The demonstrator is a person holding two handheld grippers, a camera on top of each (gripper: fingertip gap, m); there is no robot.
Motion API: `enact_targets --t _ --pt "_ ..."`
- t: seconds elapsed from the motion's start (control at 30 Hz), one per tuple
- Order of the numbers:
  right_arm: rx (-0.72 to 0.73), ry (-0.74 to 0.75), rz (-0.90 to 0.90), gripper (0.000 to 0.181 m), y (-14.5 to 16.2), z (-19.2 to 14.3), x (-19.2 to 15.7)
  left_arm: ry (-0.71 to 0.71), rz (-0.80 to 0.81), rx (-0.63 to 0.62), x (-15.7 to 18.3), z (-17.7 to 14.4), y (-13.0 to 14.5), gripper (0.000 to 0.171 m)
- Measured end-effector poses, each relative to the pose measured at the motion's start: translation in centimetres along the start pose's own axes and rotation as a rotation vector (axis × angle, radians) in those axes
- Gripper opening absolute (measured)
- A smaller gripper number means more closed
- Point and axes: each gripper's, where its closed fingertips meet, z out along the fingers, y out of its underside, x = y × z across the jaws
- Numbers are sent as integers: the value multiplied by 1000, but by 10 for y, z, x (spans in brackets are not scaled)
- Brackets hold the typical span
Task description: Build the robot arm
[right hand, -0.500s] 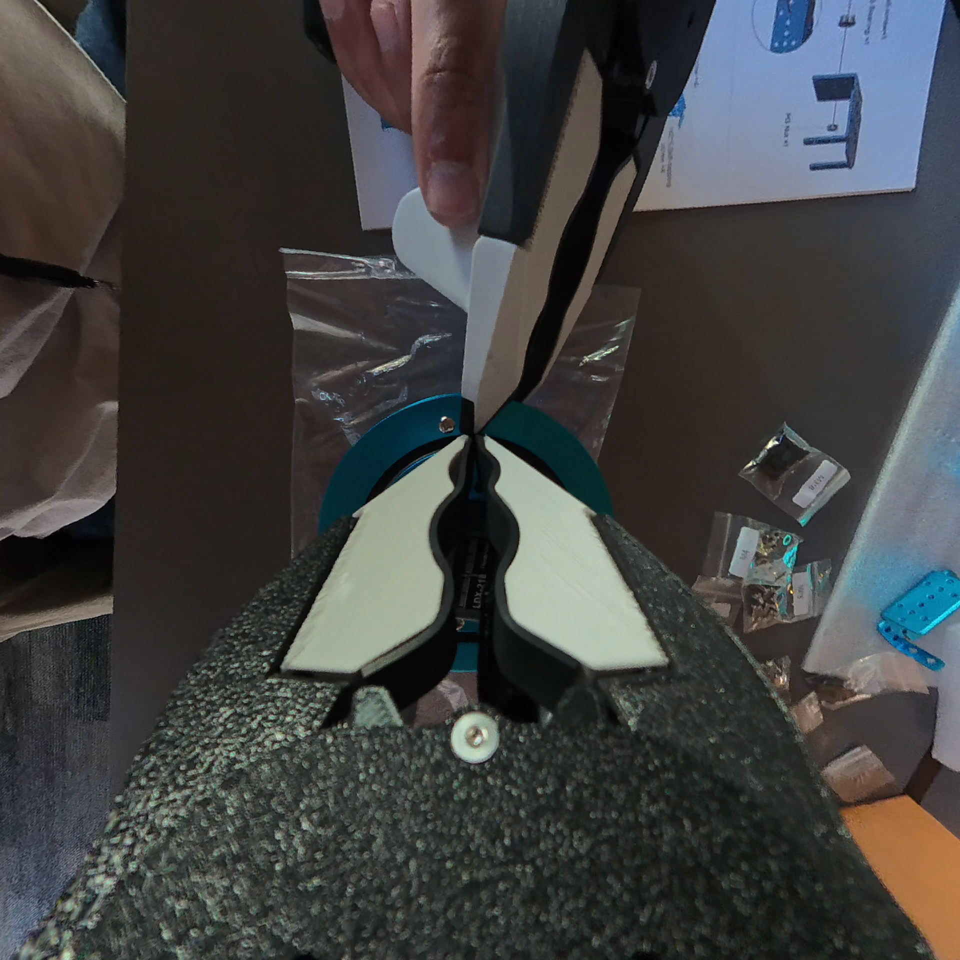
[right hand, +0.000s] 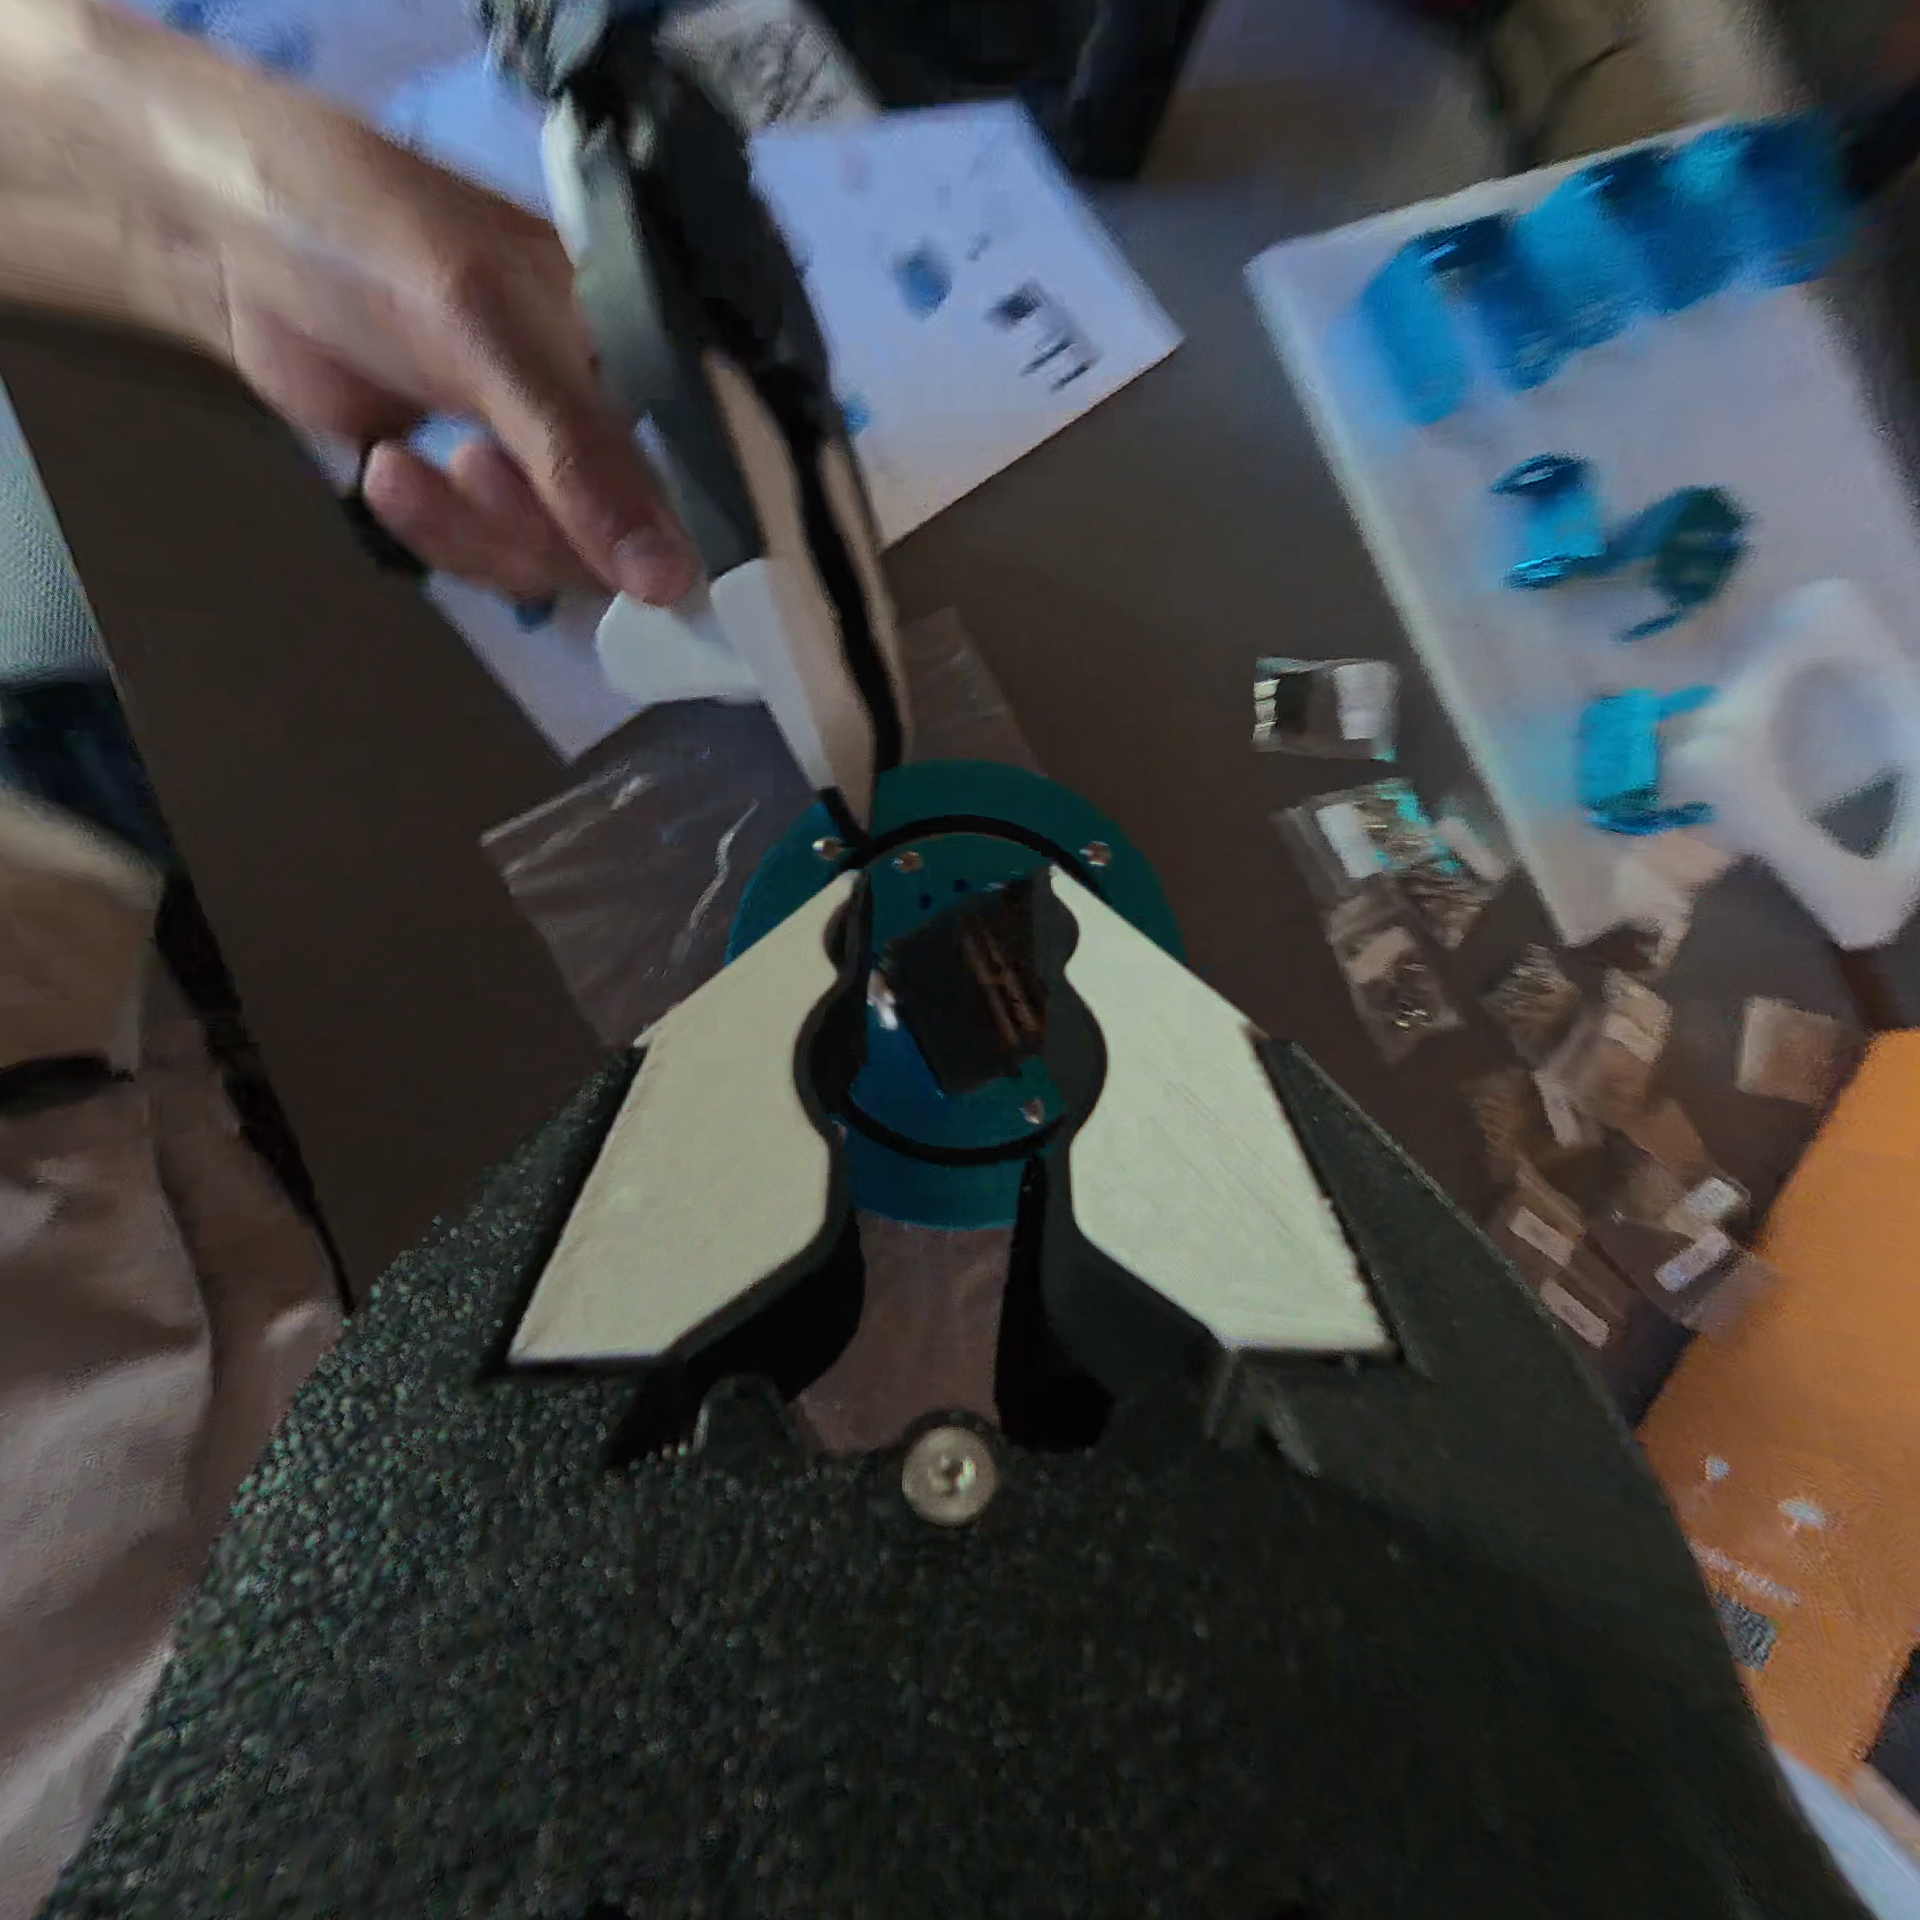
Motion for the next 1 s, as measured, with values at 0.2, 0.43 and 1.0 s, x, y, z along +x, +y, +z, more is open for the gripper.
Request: enact_targets --t 0.2,0.43,1.0 --pt "398 -188 184 52 43 -30 10 -178 278 13 -5 -6 -8 30" --pt "461 -293 188 75 73 11 19 -138 656 74 28 -10 -19 32" --pt "526 -201 149 61 63 16 21 -247 872 13 9 12 -8 34"
